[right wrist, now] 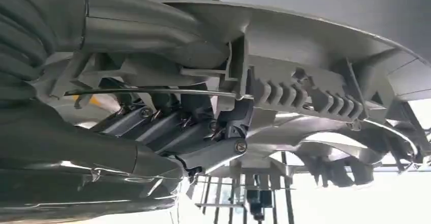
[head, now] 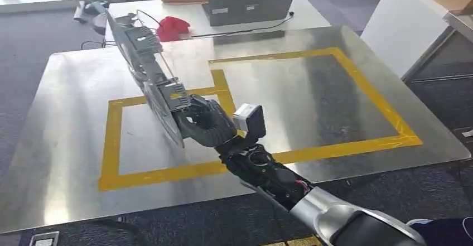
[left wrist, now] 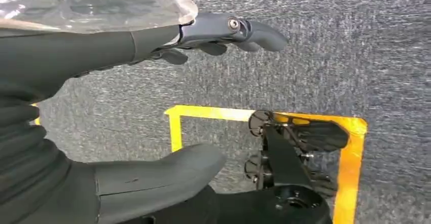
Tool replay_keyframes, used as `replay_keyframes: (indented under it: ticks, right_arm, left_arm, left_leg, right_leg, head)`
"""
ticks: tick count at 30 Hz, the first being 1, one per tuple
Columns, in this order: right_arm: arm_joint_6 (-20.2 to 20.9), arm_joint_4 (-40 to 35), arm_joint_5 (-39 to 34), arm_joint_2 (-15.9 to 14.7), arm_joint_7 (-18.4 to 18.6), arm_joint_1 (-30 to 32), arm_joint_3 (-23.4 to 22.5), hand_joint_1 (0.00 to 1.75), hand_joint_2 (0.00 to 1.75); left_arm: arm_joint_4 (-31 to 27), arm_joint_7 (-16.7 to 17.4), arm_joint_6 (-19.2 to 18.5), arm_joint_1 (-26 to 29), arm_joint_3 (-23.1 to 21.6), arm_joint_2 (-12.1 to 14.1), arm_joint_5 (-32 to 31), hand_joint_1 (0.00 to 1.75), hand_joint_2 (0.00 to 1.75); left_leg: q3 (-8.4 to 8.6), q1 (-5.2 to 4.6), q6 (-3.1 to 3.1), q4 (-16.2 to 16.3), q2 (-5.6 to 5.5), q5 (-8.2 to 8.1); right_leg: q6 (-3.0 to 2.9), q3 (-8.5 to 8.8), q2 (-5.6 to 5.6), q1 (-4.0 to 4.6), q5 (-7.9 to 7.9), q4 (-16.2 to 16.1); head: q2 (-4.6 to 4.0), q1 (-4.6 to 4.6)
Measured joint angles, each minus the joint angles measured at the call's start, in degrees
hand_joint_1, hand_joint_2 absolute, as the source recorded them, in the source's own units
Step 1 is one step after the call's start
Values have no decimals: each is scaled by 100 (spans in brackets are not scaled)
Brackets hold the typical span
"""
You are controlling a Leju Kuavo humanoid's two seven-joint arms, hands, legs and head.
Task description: Take the parts from the cabinet and place them on the table.
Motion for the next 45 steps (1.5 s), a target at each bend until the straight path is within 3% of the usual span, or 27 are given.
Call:
replay_keyframes:
  ticks: [3, 4, 5, 8, 9, 10, 11, 14, 15, 16, 20, 21, 23, 25, 26, 29, 30, 31, 33, 35, 38, 39, 40, 41, 43, 44, 45]
  right_arm:
    - [-2, -2, 9, 2, -2, 2, -2, 175, 175]
    - [-4, -2, 9, 9, 0, 2, -2, 175, 175]
    - [-4, -2, 9, 9, 2, 5, -2, 175, 175]
    - [-4, -4, 15, 26, 2, -16, 0, 175, 175]
    - [-4, -2, 22, 26, 4, -11, 2, 175, 175]
    - [-4, -2, 22, 26, 11, 1, 2, 175, 175]
    - [-4, -2, 22, 26, 13, 7, 2, 175, 175]
    - [-4, -2, 22, 33, 22, -3, 2, 175, 175]
    - [-4, -2, 22, 39, 20, -13, 2, 175, 175]
    - [-2, -2, 22, 44, 26, -18, 4, 175, 175]
    - [13, -2, 22, 55, 79, -31, 11, 175, 175]
    - [13, -2, 34, 57, 87, -40, 15, 175, 175]
    - [-4, -2, 85, 66, 103, -42, 22, 175, 175]
    - [-20, -2, 92, 66, 109, -34, 26, 175, 175]
    - [-33, -2, 92, 66, 109, -30, 26, 175, 175]
    - [-74, -6, 94, 68, 103, -37, 24, 175, 175]
    - [-96, -24, 105, 68, 101, -43, 22, 175, 175]
    - [-138, -42, 125, 70, 94, -43, 17, 175, 175]
    - [-306, -52, 232, 70, 52, -41, 9, 175, 175]
    - [-630, -87, 442, 70, 46, -39, -9, 175, 175]
    - [-1206, -157, 895, 55, 63, -61, -50, 175, 175]
    - [-1424, -183, 1044, 37, 96, -61, -63, 175, 175]
    - [-1568, -201, 1143, 22, 125, -60, -88, 175, 175]
    - [-1700, -227, 1239, -4, 164, -60, -113, 175, 175]
    - [-2071, -315, 1511, -48, 282, -64, -186, 175, 175]
    - [-2197, -354, 1591, -68, 328, -69, -210, 175, 175]
    - [-2260, -400, 1602, -94, 356, -85, -258, 175, 175]
  left_arm:
    - [0, 2, 0, 7, 0, 0, 0, 0, 175]
    - [0, 0, 0, 8, 0, 9, 0, 0, 175]
    - [0, 2, 0, 15, 0, 13, 0, 0, 175]
    - [0, 0, 0, 6, -2, 15, 17, 0, 175]
    - [0, 2, 0, 10, -2, 17, 18, 0, 175]
    - [0, 2, 0, 17, -2, 20, 22, 0, 175]
    - [0, 2, 0, 17, -2, 24, 26, 0, 175]
    - [0, -7, 0, 16, -2, 37, 37, 0, 175]
    - [0, -9, 0, 12, -2, 24, 48, 0, 175]
    - [0, -11, 0, 8, -2, 26, 66, 0, 175]
    - [0, -13, 0, 17, -4, 18, 98, 0, 175]
    - [0, -20, 0, 20, -4, 20, 103, 0, 175]
    - [0, -28, 0, 20, -4, 26, 120, 0, 175]
    - [0, -31, 0, 24, -4, 26, 118, 0, 175]
    - [0, -31, 0, 29, -4, 26, 120, 0, 175]
    - [0, -31, 0, 30, -6, 11, 118, 0, 175]
    - [0, -31, 0, 25, -9, -2, 118, 0, 175]
    - [0, -31, 0, 24, -11, 2, 120, 0, 175]
    - [0, -31, 0, 28, -15, 11, 129, 0, 175]
    - [0, -31, 0, 27, -42, 33, 138, 0, 175]
    - [0, -31, 0, 33, -87, 31, 151, 0, 175]
    - [0, -31, 0, 42, -96, 31, 153, 0, 175]
    - [0, -31, 0, 47, -101, 37, 151, 0, 175]
    - [0, -31, 0, 45, -105, 42, 153, 0, 175]
    - [0, -31, 0, 45, -127, 59, 151, 0, 175]
    - [0, -31, 0, 44, -140, 59, 151, 0, 175]
    - [-11, -31, -7, 40, -149, -13, 146, 0, 175]
  left_leg:
    - [16, 16, -74, -50, 3, 20]
    - [27, -12, -107, 15, 5, 15]
    - [-82, 2, -141, 228, 27, -50]
    - [-695, 39, -231, 1492, 23, -740]
    - [-892, 50, -248, 1864, 23, -867]
    - [-965, 69, -267, 1944, 24, -806]
    - [-899, 82, -277, 1745, 24, -633]
    - [-212, 134, -320, 218, 30, 142]
    - [-115, 121, -318, -32, 15, 118]
    - [-149, 116, -220, 10, -25, 118]
    - [-146, 125, -57, -1, -20, 114]
    - [-146, 120, -39, 0, -21, 114]
    - [-148, 96, 0, 0, -20, 111]
    - [-140, 59, 12, 2, -23, 104]
    - [-130, 40, 18, 2, -31, 101]
    - [-86, -5, 27, 0, -42, 87]
    - [-110, -65, 5, 38, -42, 71]
    - [-125, -25, -15, 18, -40, 86]
    - [-110, -13, -48, -8, -23, 96]
    - [-153, -28, -108, 120, -20, -19]
    - [-727, 35, -219, 1371, -19, -661]
    - [-906, 55, -248, 1750, -18, -764]
    - [-945, 76, -270, 1807, -16, -700]
    - [-859, 93, -285, 1610, -14, -541]
    - [-342, 131, -316, 552, -8, -3]
    - [-145, 185, -431, 100, -1, 99]
    - [-115, 203, -497, 49, -59, 39]
  right_leg:
    - [-58, -14, 20, 10, 15, -8]
    - [-105, 49, 14, -39, 58, -104]
    - [-118, 87, 12, -61, 69, -136]
    - [-142, 93, 4, -70, 80, -153]
    - [-142, 92, 4, -70, 77, -152]
    - [-139, 96, 9, -76, 74, -151]
    - [-132, 99, 16, -83, 69, -149]
    - [-51, 107, 39, -121, 18, -101]
    - [3, 63, 50, -69, -17, -32]
    - [27, 56, 56, -68, -8, -52]
    - [130, 32, 37, -90, -126, 48]
    - [140, -103, 9, -89, -331, 359]
    - [149, -600, 5, -73, -817, 1453]
    - [120, -865, 5, -63, -903, 1968]
    - [82, -795, 6, -51, -723, 1773]
    - [-125, -105, 7, 46, 23, 274]
    - [-178, 4, -10, 55, -24, 34]
    - [-144, -16, -14, 59, -19, 32]
    - [-155, -17, 10, 72, -14, 11]
    - [-168, 76, 8, -9, 68, -137]
    - [-199, 61, -5, -21, 89, -149]
    - [-198, 61, -5, -22, 88, -149]
    - [-193, 64, -3, -29, 85, -146]
    - [-189, 66, 3, -38, 82, -142]
    - [-135, 67, 24, -66, 48, -92]
    - [-99, 47, 27, -52, -1, -25]
    - [-141, -34, 58, -11, -48, 81]
  head:
    - [0, 0]
    - [0, 2]
    - [0, -7]
    - [0, -26]
    - [0, -28]
    - [0, -30]
    - [0, -31]
    - [0, -33]
    - [0, -66]
    - [0, -35]
    - [0, -15]
    - [0, -7]
    - [0, 4]
    - [0, 4]
    - [0, 4]
    - [0, 7]
    - [0, -2]
    - [0, 9]
    - [0, 9]
    - [0, 9]
    - [0, -20]
    - [0, -22]
    - [0, -20]
    - [0, -20]
    - [0, -20]
    - [0, -20]
    - [0, -72]
